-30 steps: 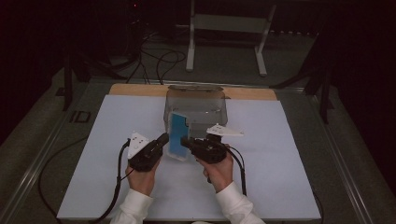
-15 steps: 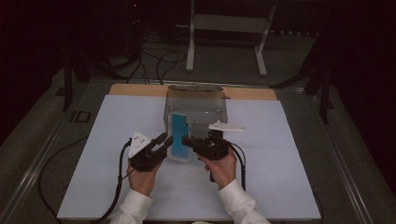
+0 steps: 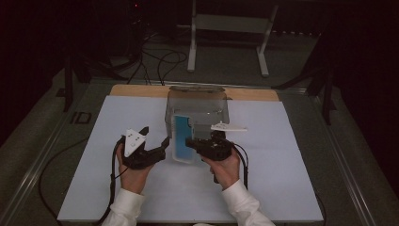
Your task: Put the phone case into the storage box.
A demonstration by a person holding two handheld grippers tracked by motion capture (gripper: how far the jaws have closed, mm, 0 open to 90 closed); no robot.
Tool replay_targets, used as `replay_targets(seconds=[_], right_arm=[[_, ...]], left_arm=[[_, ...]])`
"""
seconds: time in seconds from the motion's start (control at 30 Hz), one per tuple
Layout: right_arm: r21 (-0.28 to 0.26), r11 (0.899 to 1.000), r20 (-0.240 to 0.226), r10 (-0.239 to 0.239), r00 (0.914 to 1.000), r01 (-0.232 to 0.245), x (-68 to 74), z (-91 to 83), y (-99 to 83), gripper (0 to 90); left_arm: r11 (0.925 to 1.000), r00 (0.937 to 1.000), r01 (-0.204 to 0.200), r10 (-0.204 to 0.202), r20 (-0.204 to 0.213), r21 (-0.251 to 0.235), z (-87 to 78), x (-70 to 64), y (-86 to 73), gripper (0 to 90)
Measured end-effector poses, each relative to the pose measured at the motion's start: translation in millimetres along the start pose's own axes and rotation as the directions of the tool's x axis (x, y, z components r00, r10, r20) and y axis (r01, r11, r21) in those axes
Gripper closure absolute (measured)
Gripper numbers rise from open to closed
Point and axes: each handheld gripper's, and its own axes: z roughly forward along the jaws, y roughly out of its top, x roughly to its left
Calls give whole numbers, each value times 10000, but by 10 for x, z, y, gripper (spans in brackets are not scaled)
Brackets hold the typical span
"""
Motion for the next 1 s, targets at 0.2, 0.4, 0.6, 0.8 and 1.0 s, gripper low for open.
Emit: replay_targets(seconds=[0.2, 0.4, 0.6, 0.8, 1.0], right_arm=[[148, 9999, 157, -56, 9999, 54, -3, -11, 29, 815], [366, 9992, 347, -181, 9992, 168, 20, -39, 120, 815], [434, 9990, 441, -125, 9989, 105, 15, -58, 164, 815], [548, 9985, 600, -57, 9982, 24, -1, -79, 237, 815], [625, 9980, 756, -73, 9971, 25, -14, -93, 303, 815]], left_arm=[[9996, 9989, -87, 100, -462, 277, -81, 110, 48, 37], [9983, 9948, -441, 473, -900, 373, -251, 249, -8, 2], [9992, 9951, -398, 403, -904, 69, -401, 433, -172, 2], [9989, 9963, -407, 388, -769, -230, -524, 511, -382, 2], [9988, 9952, -479, 471, -862, -82, -563, 490, -575, 1]])
